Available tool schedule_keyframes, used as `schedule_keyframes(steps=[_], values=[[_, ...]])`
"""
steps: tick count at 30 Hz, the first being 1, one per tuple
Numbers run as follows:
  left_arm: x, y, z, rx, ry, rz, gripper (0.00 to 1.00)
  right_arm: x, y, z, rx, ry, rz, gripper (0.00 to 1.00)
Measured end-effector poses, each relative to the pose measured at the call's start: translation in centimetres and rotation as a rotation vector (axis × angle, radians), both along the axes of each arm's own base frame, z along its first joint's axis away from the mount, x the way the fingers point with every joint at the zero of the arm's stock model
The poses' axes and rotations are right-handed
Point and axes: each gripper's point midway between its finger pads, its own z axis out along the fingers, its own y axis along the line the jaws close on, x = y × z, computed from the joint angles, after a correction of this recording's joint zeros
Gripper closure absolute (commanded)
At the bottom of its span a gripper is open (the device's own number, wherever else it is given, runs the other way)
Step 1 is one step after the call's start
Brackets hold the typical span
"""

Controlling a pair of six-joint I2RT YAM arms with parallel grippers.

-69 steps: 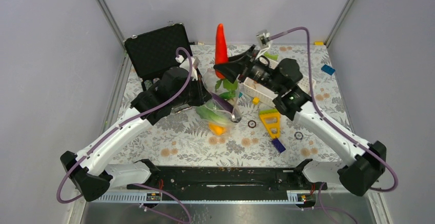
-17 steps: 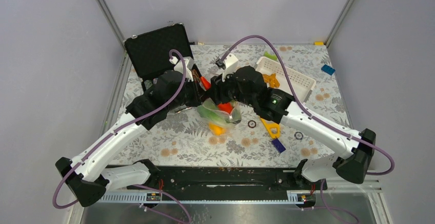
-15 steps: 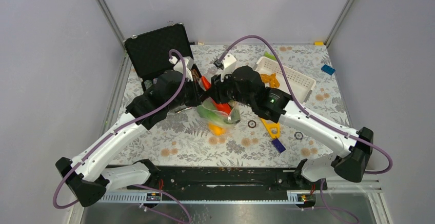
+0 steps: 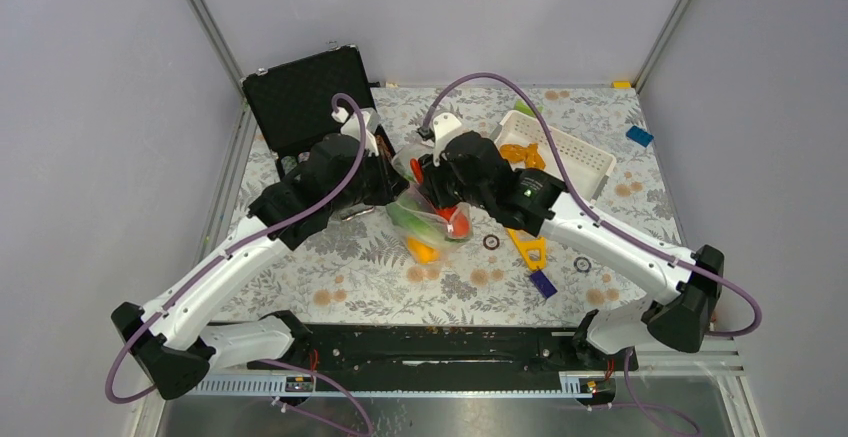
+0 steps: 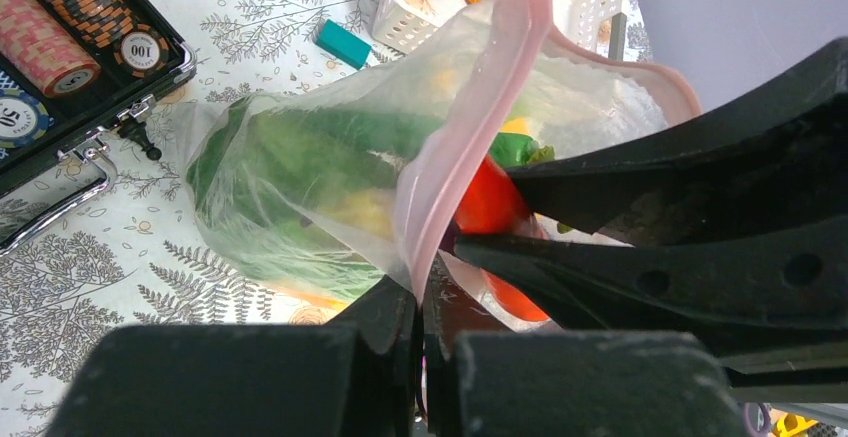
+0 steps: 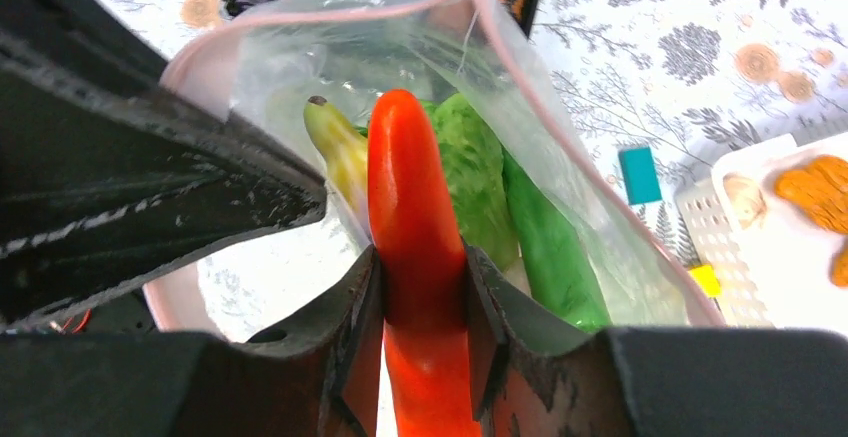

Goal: Place the food in the zip-top bag and seal the zipper
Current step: Place the fake vegetable in the zipper food storage bag.

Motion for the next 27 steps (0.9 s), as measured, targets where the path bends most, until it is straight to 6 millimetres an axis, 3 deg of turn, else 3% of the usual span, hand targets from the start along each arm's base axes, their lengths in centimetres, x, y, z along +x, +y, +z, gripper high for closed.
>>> schedule_keyframes(steps=[1, 4, 5, 11, 15, 19, 24, 27], values=[[0.0, -0.1, 0.0, 0.000, 0.002, -0.003, 1.00, 0.3, -0.2, 0.0, -0.016, 0.003, -0.021, 0.71], [-0.1, -0.5, 0.1, -0.007, 0.005, -0.026, 1.00, 1.2, -0.4, 0.1, -0.046, 0.007, -0.073, 0.41], [-0.2, -0.8, 0.1, -0.012, 0.005, -0.044, 1.00, 1.4, -0.4, 0.1, -0.052, 0.008, -0.087, 0.36], [-0.6, -1.4, 0.1, -0.018, 0.007, -0.086, 1.00, 1.8, -0.6, 0.9, -0.076, -0.002, -0.097, 0.21], [-0.6, -1.4, -0.1, -0.010, 0.013, -0.093, 1.00, 1.9, -1.1, 2.1, -0.089, -0.054, -0.073, 0.01], [-0.3, -1.6, -0.3, -0.009, 0.013, -0.092, 1.00, 1.5, -2.0, 4.6, -0.058, -0.131, -0.054, 0.00], [-0.2, -1.5, -0.4, -0.002, 0.009, -0.085, 1.00, 2.3, -6.4, 8.2, 0.026, -0.209, -0.165, 0.00], [-0.1, -1.4, -0.4, 0.004, 0.006, -0.082, 1.00, 4.9, -12.2, 9.0, 0.084, -0.201, -0.339, 0.00]])
